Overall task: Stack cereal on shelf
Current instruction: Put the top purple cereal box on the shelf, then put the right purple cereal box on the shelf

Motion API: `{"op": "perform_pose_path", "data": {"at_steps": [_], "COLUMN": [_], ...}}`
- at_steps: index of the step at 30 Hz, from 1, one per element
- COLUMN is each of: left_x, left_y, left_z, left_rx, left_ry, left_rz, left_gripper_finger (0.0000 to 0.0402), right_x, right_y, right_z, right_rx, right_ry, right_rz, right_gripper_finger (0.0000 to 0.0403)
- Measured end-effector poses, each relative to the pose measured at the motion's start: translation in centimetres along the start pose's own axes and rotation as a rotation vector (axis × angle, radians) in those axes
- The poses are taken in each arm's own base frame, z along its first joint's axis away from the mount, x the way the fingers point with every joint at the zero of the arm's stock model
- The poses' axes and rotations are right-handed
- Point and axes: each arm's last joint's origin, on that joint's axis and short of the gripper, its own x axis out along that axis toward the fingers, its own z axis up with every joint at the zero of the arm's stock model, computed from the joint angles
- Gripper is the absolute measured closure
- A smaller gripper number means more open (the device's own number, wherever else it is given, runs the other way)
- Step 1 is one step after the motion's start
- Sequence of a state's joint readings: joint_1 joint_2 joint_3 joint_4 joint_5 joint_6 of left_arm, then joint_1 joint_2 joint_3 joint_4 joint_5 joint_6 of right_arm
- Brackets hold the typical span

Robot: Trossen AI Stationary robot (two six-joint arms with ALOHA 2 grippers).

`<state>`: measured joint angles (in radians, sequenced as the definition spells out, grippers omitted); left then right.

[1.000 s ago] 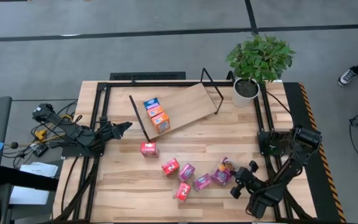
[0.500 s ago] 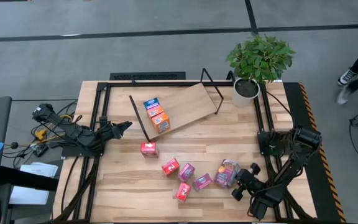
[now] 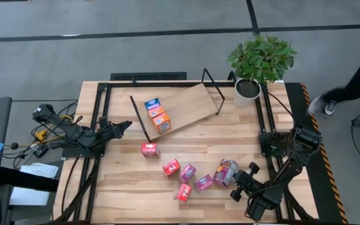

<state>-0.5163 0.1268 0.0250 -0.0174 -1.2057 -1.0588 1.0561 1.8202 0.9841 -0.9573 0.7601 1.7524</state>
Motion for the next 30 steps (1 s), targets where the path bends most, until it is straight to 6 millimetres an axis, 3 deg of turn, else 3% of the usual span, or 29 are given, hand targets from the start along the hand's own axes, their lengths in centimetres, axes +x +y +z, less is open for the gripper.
{"op": "perform_pose_path", "data": {"at_steps": [10,16,19,24,30], "left_x": [0.0,0.0,0.0,0.0,0.0], "left_y": [0.0,0.0,0.0,0.0,0.0], "left_z": [0.0,0.0,0.0,0.0,0.0], "left_rx": [0.003,0.018,0.018,0.027,0.052], "left_ry": [-0.003,-0.002,-0.002,0.006,0.014], "left_rz": [0.003,0.002,0.002,-0.003,-0.009], "left_gripper_finger": [0.0101,0.0101,0.0101,0.0101,0.0101], "right_x": [-0.3,-0.1,-1.4,-5.5,-9.4], "right_y": [0.2,0.3,0.5,0.2,-3.2], "right_z": [1.9,2.0,2.9,7.0,13.6], "right_rx": [-0.026,-0.038,-0.085,-0.328,-0.536], "right_ry": [-0.022,-0.012,0.010,0.158,0.147], "right_rz": [0.010,0.007,0.021,0.179,0.445], "right_gripper_finger": [0.0361,0.0365,0.0367,0.0343,0.0266]}}
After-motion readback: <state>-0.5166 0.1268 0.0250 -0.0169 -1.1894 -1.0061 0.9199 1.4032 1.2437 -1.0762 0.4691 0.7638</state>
